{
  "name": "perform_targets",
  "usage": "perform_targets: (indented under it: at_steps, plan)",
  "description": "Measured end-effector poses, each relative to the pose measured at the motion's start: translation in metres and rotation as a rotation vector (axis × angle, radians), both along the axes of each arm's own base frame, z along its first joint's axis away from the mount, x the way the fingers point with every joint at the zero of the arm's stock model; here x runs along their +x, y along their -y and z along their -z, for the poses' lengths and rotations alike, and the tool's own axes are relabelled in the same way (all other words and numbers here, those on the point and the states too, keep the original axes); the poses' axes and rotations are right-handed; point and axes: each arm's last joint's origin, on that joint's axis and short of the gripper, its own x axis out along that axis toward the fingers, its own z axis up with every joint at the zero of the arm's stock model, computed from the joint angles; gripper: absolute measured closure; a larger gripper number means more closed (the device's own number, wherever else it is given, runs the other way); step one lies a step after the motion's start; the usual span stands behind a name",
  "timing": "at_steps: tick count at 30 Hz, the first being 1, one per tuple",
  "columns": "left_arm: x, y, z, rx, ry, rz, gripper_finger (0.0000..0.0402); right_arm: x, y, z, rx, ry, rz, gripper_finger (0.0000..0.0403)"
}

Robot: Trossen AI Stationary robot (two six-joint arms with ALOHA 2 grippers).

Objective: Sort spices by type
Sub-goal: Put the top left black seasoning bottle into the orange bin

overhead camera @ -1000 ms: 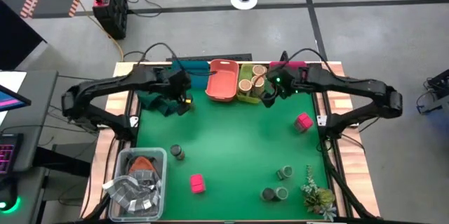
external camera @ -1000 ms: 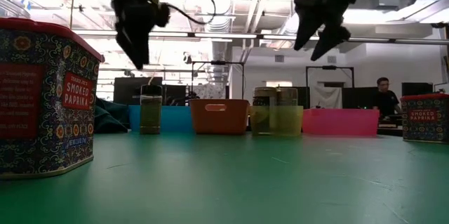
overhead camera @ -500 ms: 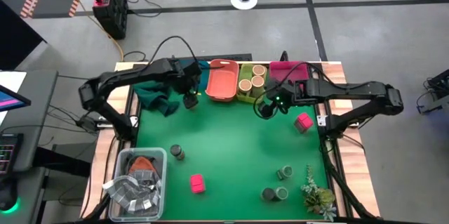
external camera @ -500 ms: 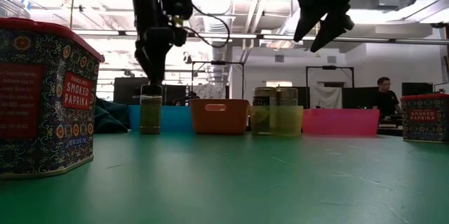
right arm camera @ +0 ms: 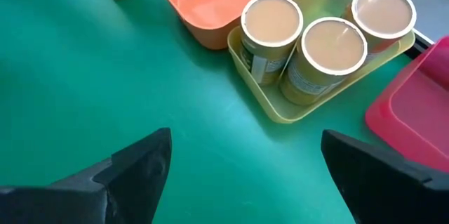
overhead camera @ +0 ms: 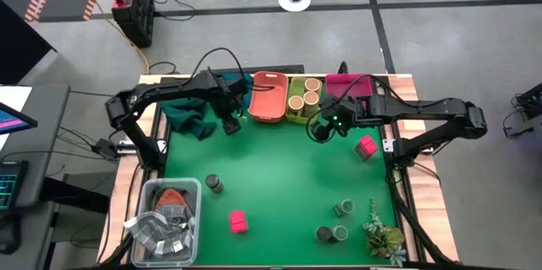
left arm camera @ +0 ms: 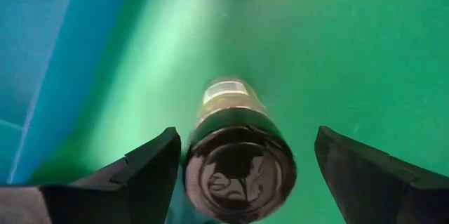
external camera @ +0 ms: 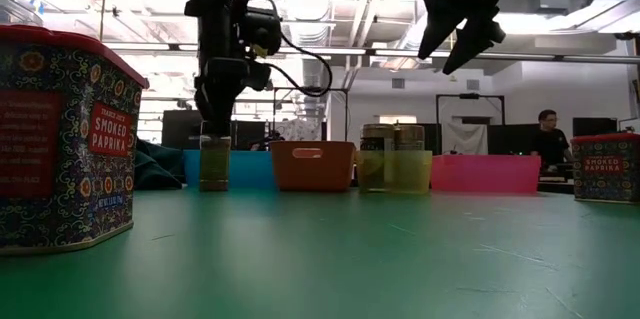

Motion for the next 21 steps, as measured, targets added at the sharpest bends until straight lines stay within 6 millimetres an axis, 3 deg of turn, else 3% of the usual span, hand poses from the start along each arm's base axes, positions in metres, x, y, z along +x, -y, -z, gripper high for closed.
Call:
perform_targets:
  at_steps: [6, 14, 18, 21]
  plan:
    - [0.004, -0.002, 0.015, -0.039, -0.055, 0.005, 0.0124, 0.0, 0.0, 0.0, -0.011, -0.001, -0.011, 0.001]
    - [0.006, 0.0, 0.02, -0.052, -0.077, 0.029, 0.0211, 0.0, 0.0, 0.0, -0.014, -0.004, -0.017, 0.001]
    - [0.004, -0.002, 0.013, -0.063, -0.099, 0.021, 0.0211, 0.0, 0.004, 0.0, -0.024, -0.011, -0.015, 0.001]
    - [0.005, -0.003, -0.002, -0.08, -0.096, 0.02, 0.0211, -0.001, 0.007, 0.0, -0.025, -0.012, -0.005, 0.001]
